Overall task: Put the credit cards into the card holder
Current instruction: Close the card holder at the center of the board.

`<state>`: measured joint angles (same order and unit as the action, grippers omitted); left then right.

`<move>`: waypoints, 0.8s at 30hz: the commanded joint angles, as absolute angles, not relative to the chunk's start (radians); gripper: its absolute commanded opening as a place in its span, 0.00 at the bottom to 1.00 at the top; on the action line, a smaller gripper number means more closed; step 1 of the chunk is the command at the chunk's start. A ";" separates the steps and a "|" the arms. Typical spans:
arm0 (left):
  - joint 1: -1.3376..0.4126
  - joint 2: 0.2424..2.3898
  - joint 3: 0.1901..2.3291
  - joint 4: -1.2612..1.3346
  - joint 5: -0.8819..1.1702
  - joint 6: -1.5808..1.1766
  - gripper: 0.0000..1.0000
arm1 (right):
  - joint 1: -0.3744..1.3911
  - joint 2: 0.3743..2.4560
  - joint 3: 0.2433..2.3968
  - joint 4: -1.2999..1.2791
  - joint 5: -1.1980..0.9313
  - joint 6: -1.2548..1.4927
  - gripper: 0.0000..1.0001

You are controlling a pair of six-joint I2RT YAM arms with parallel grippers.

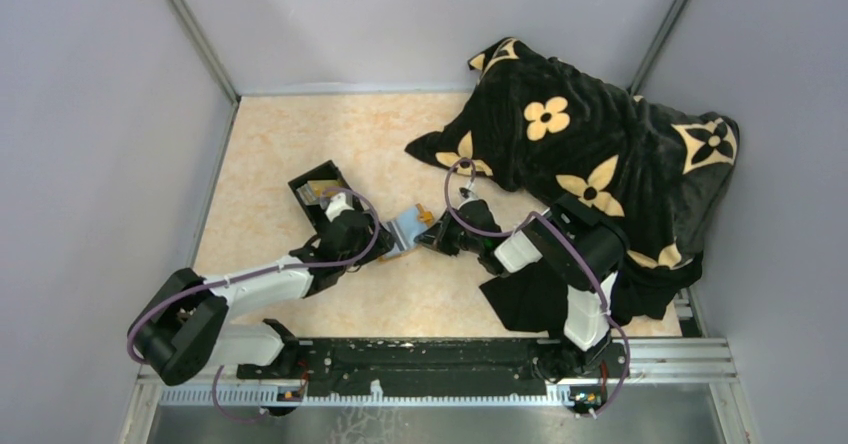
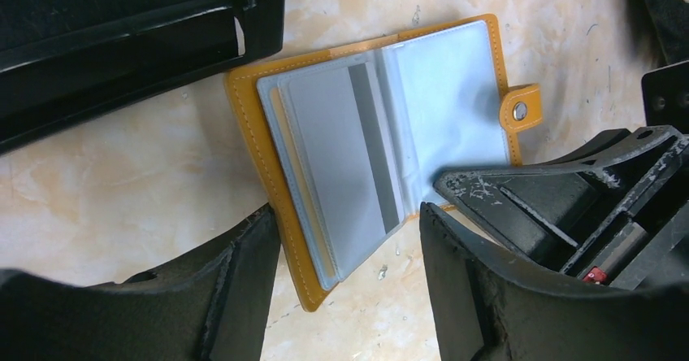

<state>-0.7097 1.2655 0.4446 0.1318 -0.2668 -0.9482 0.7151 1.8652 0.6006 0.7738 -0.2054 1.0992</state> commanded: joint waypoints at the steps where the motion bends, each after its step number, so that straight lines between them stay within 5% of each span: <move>1: -0.733 1.262 0.498 0.196 -0.276 -0.937 0.69 | 0.753 1.866 0.633 0.730 -0.190 1.066 0.00; 24: -0.746 1.413 0.632 0.251 -0.243 -0.891 0.67 | 0.758 1.874 0.632 0.706 -0.195 1.031 0.00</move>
<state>-0.7399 1.3830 0.5926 0.2230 -0.2611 -0.9150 0.7330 1.8656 0.6121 0.7597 -0.1883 1.0721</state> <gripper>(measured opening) 0.678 0.034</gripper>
